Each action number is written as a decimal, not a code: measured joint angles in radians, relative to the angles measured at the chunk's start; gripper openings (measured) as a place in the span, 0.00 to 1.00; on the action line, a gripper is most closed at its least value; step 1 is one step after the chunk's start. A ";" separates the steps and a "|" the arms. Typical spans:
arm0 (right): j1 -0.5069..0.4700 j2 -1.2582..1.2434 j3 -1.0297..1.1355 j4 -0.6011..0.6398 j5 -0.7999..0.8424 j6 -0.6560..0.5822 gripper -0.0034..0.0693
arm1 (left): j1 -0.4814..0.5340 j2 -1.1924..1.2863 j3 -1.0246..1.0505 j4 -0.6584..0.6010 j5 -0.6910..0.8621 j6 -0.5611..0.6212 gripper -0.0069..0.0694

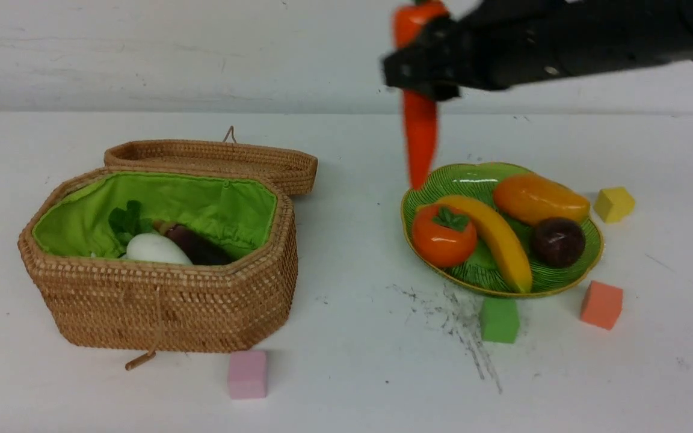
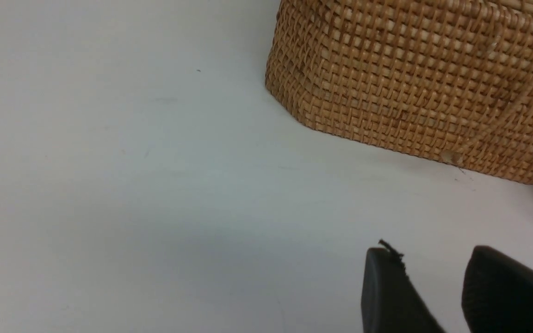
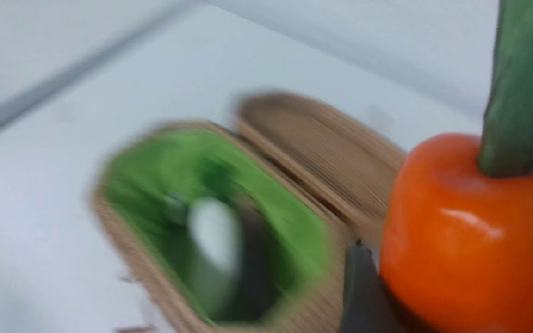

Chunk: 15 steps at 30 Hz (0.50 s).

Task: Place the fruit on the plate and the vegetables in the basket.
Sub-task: Use the right arm to grab a carrot and put it into the left basket

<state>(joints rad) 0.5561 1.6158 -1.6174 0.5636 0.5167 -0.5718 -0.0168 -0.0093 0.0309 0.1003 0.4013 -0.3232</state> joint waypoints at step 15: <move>0.161 0.660 -0.616 0.185 0.045 -0.408 0.58 | 0.000 0.000 0.000 0.000 0.000 0.000 0.40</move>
<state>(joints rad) 0.7174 2.2758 -2.2330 0.7490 0.5621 -0.9798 -0.0168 -0.0093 0.0309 0.1003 0.4013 -0.3232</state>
